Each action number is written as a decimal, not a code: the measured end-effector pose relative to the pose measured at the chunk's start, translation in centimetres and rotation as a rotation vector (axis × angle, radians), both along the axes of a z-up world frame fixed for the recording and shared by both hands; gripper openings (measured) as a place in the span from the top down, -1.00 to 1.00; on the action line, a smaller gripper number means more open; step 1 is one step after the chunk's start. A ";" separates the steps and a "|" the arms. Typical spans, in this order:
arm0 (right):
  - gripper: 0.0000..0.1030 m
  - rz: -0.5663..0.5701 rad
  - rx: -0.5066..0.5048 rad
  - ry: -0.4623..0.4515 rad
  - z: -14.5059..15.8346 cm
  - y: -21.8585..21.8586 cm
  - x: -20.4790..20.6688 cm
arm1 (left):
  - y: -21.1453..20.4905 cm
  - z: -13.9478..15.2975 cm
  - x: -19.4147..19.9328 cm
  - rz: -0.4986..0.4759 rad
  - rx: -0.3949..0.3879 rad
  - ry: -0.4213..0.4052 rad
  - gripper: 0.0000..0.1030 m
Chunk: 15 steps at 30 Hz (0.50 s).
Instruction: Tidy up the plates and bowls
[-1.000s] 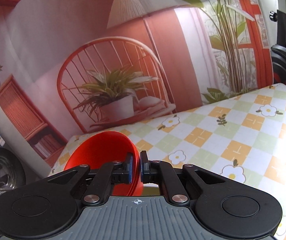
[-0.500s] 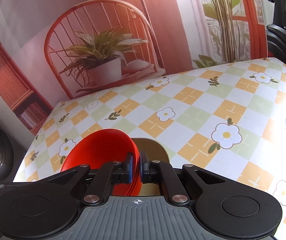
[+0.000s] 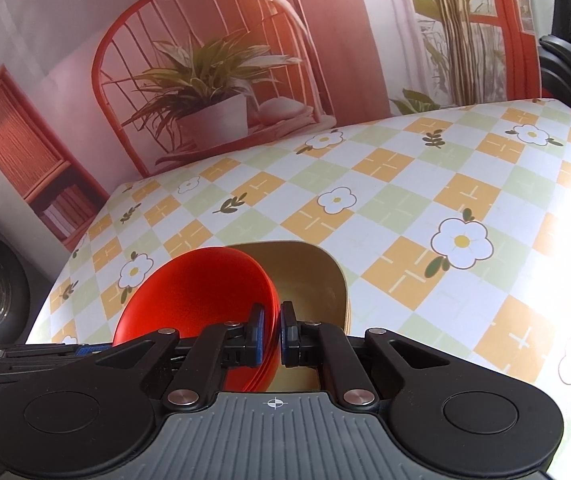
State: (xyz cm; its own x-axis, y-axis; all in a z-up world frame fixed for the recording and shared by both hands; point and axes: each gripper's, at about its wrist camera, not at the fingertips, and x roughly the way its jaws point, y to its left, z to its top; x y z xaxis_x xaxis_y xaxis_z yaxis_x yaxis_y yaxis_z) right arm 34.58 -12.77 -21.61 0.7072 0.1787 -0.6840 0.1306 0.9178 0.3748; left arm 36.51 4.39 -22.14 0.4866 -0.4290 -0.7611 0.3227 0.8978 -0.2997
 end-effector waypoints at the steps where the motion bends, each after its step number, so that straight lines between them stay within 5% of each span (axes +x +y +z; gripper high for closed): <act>1: 0.86 0.002 0.001 0.002 -0.1 0.1 0.0 | 0.0 -0.1 0.0 0.001 0.003 0.002 0.56; 15: 0.85 0.016 -0.010 0.012 -0.4 0.5 -0.3 | 0.0 0.2 -0.8 0.011 0.067 -0.043 0.53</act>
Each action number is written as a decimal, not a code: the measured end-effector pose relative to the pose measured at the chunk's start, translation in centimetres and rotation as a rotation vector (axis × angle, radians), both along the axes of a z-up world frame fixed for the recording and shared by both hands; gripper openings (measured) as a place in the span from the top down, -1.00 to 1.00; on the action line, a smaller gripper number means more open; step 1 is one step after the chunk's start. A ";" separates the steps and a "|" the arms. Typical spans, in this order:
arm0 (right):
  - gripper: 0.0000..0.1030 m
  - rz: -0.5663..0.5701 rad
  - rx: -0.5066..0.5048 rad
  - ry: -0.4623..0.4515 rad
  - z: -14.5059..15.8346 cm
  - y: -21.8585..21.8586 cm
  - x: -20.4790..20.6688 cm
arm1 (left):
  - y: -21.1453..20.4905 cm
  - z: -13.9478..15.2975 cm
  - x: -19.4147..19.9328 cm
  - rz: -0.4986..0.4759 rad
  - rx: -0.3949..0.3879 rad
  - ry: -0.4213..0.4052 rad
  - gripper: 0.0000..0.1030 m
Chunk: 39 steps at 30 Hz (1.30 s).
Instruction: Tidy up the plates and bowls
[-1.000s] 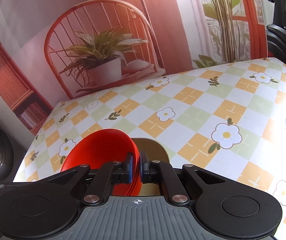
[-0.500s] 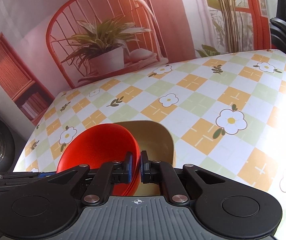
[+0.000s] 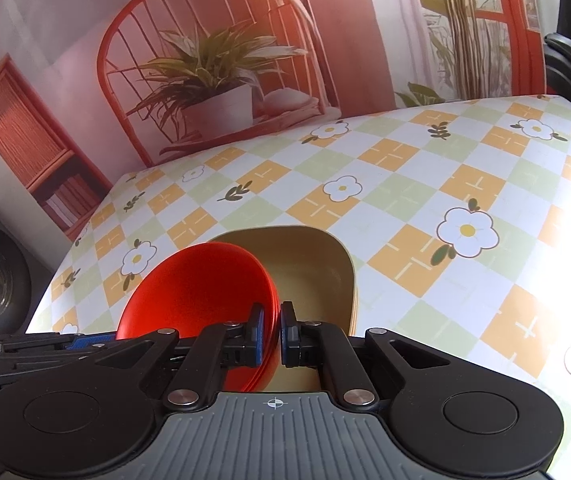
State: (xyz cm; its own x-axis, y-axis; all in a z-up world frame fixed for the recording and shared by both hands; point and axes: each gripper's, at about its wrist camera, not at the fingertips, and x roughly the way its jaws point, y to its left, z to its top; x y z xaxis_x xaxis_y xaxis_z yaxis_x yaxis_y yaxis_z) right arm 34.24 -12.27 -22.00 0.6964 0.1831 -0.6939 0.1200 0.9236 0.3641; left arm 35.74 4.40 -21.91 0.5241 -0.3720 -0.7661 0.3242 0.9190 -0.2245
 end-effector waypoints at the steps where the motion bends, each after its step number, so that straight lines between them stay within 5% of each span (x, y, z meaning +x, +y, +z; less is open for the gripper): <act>1: 0.81 -0.002 -0.006 -0.002 0.2 0.1 -0.1 | 0.1 0.1 0.0 0.002 -0.002 -0.002 0.51; 5: 0.74 -0.015 -0.014 -0.017 0.8 0.0 -0.4 | 0.7 0.9 -0.3 0.022 0.000 -0.028 0.21; 21: 0.68 -0.023 -0.081 -0.135 4.6 0.2 -4.4 | 1.5 4.2 -3.3 0.093 0.020 -0.130 0.13; 33: 0.55 -0.014 -0.188 -0.302 11.2 0.7 -11.9 | 1.7 9.8 -9.6 0.123 0.027 -0.289 -0.02; 39: 0.37 -0.020 -0.233 -0.371 15.0 0.7 -16.3 | 2.2 12.9 -13.6 0.138 0.038 -0.371 -0.26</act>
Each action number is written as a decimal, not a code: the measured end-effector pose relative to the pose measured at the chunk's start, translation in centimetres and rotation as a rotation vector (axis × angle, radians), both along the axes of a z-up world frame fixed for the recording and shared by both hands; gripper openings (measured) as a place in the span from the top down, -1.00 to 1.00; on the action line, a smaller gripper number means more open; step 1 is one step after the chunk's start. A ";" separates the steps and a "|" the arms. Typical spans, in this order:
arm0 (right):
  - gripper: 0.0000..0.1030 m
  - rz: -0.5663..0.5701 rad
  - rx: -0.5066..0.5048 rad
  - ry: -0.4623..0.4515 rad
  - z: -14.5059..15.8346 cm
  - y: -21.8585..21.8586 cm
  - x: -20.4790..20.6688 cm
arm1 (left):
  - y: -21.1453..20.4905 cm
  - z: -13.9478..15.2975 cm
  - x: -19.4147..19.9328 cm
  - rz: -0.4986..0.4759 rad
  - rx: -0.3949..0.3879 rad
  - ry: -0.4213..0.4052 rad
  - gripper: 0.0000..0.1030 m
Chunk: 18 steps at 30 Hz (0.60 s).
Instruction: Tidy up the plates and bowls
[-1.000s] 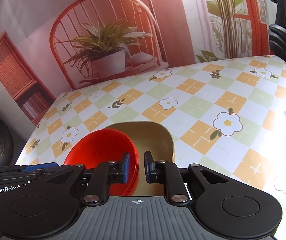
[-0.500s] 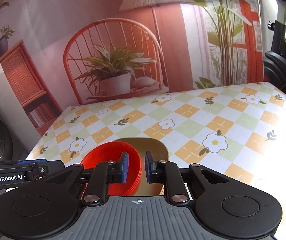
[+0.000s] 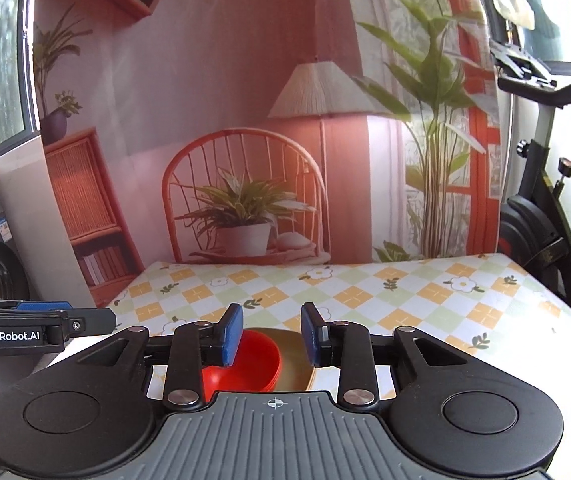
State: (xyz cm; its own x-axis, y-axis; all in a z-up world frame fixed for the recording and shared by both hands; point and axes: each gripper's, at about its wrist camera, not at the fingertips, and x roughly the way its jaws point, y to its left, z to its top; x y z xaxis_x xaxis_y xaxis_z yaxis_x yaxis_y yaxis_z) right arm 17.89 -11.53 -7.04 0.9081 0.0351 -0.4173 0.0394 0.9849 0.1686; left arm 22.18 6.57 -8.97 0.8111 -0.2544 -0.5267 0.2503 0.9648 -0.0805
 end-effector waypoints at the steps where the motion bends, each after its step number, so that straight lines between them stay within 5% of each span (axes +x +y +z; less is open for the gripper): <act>1: 0.30 -0.003 -0.009 -0.012 0.6 0.0 -0.8 | 0.2 0.5 -0.7 0.006 -0.007 -0.012 -0.30; 8: -0.29 -0.012 -0.042 -0.087 4.6 -0.4 -5.9 | 1.0 4.2 -5.1 0.029 -0.023 -0.117 -0.52; 13: -0.95 -0.015 -0.029 -0.143 6.7 -1.0 -9.0 | 0.7 6.6 -8.4 0.062 -0.013 -0.195 -0.77; 18: -0.99 -0.029 -0.052 -0.176 7.8 -1.0 -11.0 | -0.4 7.9 -10.7 0.109 0.075 -0.241 -0.79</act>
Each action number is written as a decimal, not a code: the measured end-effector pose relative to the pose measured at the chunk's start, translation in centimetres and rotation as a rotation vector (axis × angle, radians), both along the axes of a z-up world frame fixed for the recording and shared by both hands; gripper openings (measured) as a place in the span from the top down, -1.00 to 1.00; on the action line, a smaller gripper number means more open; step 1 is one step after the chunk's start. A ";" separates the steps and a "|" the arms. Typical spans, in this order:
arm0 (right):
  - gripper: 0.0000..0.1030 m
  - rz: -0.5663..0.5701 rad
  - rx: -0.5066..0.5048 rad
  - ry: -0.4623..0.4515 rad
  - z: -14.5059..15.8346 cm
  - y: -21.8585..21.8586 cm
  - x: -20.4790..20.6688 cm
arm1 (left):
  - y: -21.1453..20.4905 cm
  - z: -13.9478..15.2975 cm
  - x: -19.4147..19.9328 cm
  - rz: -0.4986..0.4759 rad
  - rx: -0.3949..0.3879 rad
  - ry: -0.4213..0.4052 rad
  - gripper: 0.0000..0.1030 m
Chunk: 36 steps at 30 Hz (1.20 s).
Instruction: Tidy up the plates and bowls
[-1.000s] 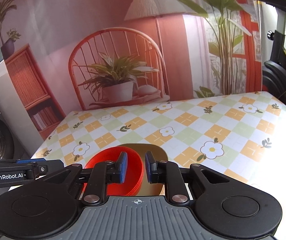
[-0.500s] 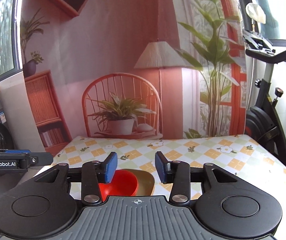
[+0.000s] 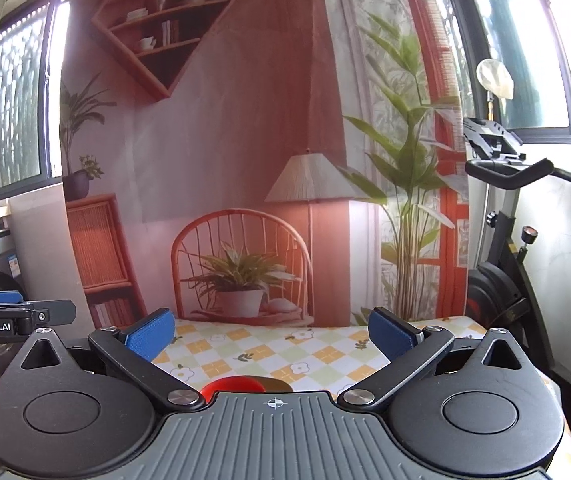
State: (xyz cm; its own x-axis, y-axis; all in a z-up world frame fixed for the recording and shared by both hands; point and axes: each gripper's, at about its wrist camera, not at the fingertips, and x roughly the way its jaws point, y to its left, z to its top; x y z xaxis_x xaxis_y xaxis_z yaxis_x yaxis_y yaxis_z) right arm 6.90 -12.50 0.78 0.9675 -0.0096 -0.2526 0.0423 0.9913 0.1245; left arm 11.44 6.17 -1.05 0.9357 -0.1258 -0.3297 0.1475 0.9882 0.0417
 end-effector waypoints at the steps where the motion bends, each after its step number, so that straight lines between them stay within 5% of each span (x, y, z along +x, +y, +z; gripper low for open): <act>1: -0.99 0.000 -0.002 -0.003 0.1 0.0 -0.2 | -0.3 0.2 -0.6 0.013 0.023 -0.016 -0.79; 36: -0.99 -0.057 0.011 0.019 -0.4 -0.8 -0.8 | -0.7 1.5 -2.3 0.022 -0.002 -0.016 -0.80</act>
